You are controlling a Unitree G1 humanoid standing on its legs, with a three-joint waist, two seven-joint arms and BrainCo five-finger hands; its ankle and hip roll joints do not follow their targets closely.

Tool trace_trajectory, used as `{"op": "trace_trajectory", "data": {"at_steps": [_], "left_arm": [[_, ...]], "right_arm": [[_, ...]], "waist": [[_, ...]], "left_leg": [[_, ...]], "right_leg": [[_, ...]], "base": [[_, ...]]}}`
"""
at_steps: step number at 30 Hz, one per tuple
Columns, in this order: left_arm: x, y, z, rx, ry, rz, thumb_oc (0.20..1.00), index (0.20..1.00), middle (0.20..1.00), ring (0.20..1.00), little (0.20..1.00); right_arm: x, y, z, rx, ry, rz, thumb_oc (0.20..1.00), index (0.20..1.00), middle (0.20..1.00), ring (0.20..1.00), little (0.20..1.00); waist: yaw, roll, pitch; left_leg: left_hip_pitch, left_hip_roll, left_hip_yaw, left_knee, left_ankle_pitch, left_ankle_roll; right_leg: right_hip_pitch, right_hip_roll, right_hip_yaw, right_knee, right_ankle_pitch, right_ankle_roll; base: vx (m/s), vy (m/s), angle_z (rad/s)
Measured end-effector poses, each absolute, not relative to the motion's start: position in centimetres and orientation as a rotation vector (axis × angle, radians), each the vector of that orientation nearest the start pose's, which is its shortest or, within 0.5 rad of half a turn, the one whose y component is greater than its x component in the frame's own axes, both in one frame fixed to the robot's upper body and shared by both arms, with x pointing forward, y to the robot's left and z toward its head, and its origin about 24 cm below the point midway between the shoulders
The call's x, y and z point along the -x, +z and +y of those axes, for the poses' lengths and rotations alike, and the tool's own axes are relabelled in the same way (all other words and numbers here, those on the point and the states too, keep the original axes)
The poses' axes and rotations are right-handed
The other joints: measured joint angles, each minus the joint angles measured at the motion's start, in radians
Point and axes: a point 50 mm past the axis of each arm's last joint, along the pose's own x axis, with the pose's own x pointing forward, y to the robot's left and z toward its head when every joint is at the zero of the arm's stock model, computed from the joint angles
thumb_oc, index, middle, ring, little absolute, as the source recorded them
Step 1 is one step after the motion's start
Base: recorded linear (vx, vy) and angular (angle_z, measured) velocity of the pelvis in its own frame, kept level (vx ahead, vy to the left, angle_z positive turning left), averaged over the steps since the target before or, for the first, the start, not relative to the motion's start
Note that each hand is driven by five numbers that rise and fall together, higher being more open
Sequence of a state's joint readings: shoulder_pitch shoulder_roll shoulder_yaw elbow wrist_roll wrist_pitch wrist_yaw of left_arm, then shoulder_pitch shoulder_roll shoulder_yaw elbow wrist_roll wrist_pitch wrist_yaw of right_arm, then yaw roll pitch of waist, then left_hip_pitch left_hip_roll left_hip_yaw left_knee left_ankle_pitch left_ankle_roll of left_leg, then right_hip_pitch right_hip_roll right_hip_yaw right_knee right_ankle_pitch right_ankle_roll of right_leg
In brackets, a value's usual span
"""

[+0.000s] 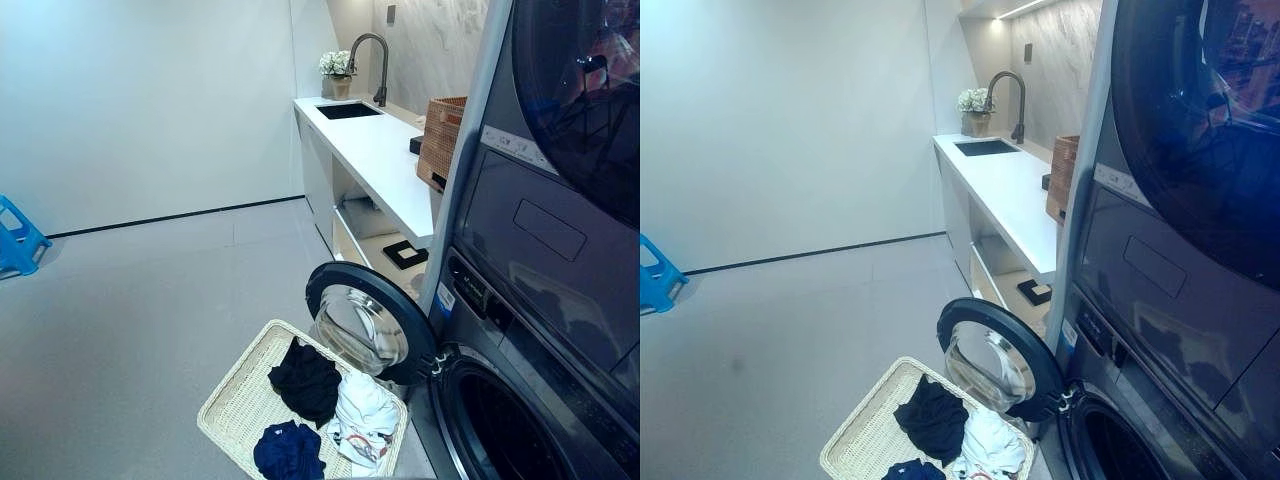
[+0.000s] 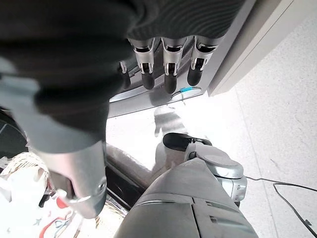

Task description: Put the clothes into the washing machine.

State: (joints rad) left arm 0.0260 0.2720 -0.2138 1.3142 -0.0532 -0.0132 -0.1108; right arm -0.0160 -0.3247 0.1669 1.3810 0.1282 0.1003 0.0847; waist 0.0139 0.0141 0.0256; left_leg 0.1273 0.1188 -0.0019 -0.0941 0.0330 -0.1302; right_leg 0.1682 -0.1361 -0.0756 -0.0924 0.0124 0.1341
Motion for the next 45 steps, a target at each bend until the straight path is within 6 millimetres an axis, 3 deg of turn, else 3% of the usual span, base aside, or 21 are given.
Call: {"op": "trace_trajectory", "data": {"at_steps": [21,23,25,28,29,30,31,34,36,37,39,41,42,44,45], "left_arm": [[-5.9,-16.6,24.1,-0.252,-0.049,1.338,1.0,1.0,1.0,1.0,1.0],[-6.1,-16.5,24.2,-0.254,-0.039,1.327,1.0,1.0,1.0,1.0,1.0],[-7.4,-16.2,24.4,-0.233,0.01,1.262,1.0,1.0,1.0,1.0,1.0],[-11.8,-15.1,24.3,-0.213,0.082,1.074,1.0,1.0,1.0,1.0,1.0],[-11.8,-15.1,24.3,-0.213,0.082,1.074,1.0,1.0,1.0,1.0,1.0],[-16.2,-13.3,23.9,-0.192,0.13,0.885,1.0,1.0,1.0,1.0,1.0],[-16.9,-13.0,23.8,-0.19,0.137,0.856,1.0,1.0,1.0,1.0,1.0],[-22.7,-8.8,23.2,-0.235,0.243,0.52,1.0,1.0,1.0,1.0,1.0],[-24.8,-6.4,23.7,-0.27,0.297,0.387,1.0,1.0,1.0,1.0,1.0],[-25.0,-6.1,24.0,-0.29,0.31,0.362,1.0,1.0,1.0,1.0,1.0],[-27.2,-3.1,24.4,-0.382,0.348,0.214,1.0,1.0,1.0,1.0,1.0],[-30.4,0.8,24.1,-0.463,0.38,0.042,1.0,1.0,1.0,1.0,1.0],[-30.9,1.5,24.1,-0.483,0.386,0.013,1.0,1.0,1.0,1.0,1.0],[-33.4,5.7,23.4,-0.604,0.395,-0.166,1.0,1.0,1.0,1.0,1.0],[-33.8,6.4,23.1,-0.622,0.396,-0.201,1.0,1.0,1.0,1.0,1.0]], "right_arm": [[-5.1,-16.0,-26.9,0.213,-0.119,1.465,1.0,1.0,1.0,1.0,1.0],[-5.1,-16.0,-26.9,0.213,-0.119,1.464,1.0,1.0,1.0,1.0,1.0],[-6.4,-15.8,-27.1,0.226,-0.112,1.42,1.0,1.0,1.0,1.0,1.0],[-10.3,-15.0,-27.1,0.212,-0.127,1.302,1.0,1.0,1.0,1.0,1.0],[-10.3,-15.0,-27.1,0.212,-0.127,1.302,1.0,1.0,1.0,1.0,1.0],[-14.1,-13.9,-26.9,0.2,-0.142,1.192,1.0,1.0,1.0,1.0,1.0],[-14.6,-13.7,-26.8,0.199,-0.143,1.177,1.0,1.0,1.0,1.0,1.0],[-18.5,-12.1,-26.7,0.181,-0.163,1.047,1.0,1.0,1.0,1.0,1.0],[-20.1,-11.3,-26.5,0.181,-0.159,0.991,1.0,1.0,1.0,1.0,1.0],[-20.3,-11.2,-26.5,0.177,-0.161,0.983,1.0,1.0,1.0,1.0,1.0],[-21.7,-10.1,-27.2,0.185,-0.178,0.944,1.0,1.0,1.0,1.0,1.0],[-23.7,-8.5,-28.0,0.2,-0.204,0.888,1.0,1.0,1.0,1.0,1.0],[-24.1,-8.2,-28.1,0.196,-0.209,0.876,1.0,1.0,1.0,1.0,1.0],[-26.0,-6.6,-28.3,0.191,-0.215,0.813,1.0,1.0,1.0,1.0,1.0],[-26.2,-6.4,-28.4,0.191,-0.217,0.802,1.0,1.0,1.0,1.0,1.0]], "waist": [[0.0,-0.004,0.013],[0.0,-0.007,0.029],[0.004,0.003,0.064],[0.002,0.009,0.124],[0.002,0.009,0.124],[0.003,0.03,0.221],[0.003,0.034,0.238],[0.006,0.063,0.316],[0.005,0.069,0.346],[0.005,0.07,0.347],[0.007,0.076,0.361],[0.01,0.079,0.432],[0.009,0.077,0.444],[0.028,0.063,0.485],[0.03,0.062,0.492]], "left_leg": [[-0.017,0.0,-0.001,0.0,0.0,0.0],[-0.016,0.0,-0.001,0.001,0.003,-0.006],[-0.053,0.003,-0.001,0.005,0.008,-0.007],[-0.14,0.005,-0.015,0.01,0.036,0.0],[-0.14,0.005,-0.015,0.01,0.036,0.0],[-0.196,0.0,-0.034,0.013,0.069,-0.005],[-0.2,-0.001,-0.035,0.014,0.073,-0.006],[-0.282,-0.003,-0.034,0.026,0.098,-0.001],[-0.285,-0.004,-0.034,0.026,0.099,-0.001],[-0.293,-0.003,-0.034,0.026,0.098,-0.001],[-0.362,-0.004,-0.034,0.049,0.103,-0.001],[-0.399,-0.005,-0.032,0.071,0.113,0.002],[-0.41,-0.006,-0.032,0.081,0.113,0.002],[-0.488,-0.004,-0.032,0.126,0.113,0.002],[-0.5,-0.004,-0.033,0.126,0.114,0.003]], "right_leg": [[-0.016,0.0,0.0,0.0,0.001,0.0],[-0.014,0.0,0.0,0.0,0.001,0.001],[-0.058,0.002,0.0,0.003,0.0,0.006],[-0.136,0.007,-0.003,0.001,0.032,-0.002],[-0.136,0.007,-0.003,0.001,0.032,-0.002],[-0.18,0.005,-0.016,0.001,0.056,-0.004],[-0.183,0.005,-0.017,0.001,0.058,-0.004],[-0.248,0.005,-0.027,0.001,0.077,-0.006],[-0.252,0.005,-0.031,0.001,0.077,-0.005],[-0.26,0.005,-0.031,0.001,0.075,-0.001],[-0.327,0.005,-0.03,0.026,0.073,0.001],[-0.375,0.004,-0.029,0.071,0.076,-0.006],[-0.388,0.003,-0.028,0.086,0.07,-0.005],[-0.495,0.001,-0.024,0.19,0.03,-0.005],[-0.513,0.001,-0.023,0.206,0.024,-0.005]], "base": [[0.01,0.0,0.0],[-0.06,-0.01,-0.01],[-0.21,-0.003,-0.02],[-0.13,0.009,0.06],[-0.27,0.014,0.2],[-0.25,0.017,0.19],[-0.29,0.028,0.26],[-0.1,0.028,0.14],[-0.15,0.023,0.03],[-0.17,0.009,-0.02],[-0.11,-0.012,0.01],[-0.11,-0.046,0.02],[-0.14,-0.064,0.03],[-0.1,-0.047,0.0],[-0.03,-0.03,-0.01]]}}
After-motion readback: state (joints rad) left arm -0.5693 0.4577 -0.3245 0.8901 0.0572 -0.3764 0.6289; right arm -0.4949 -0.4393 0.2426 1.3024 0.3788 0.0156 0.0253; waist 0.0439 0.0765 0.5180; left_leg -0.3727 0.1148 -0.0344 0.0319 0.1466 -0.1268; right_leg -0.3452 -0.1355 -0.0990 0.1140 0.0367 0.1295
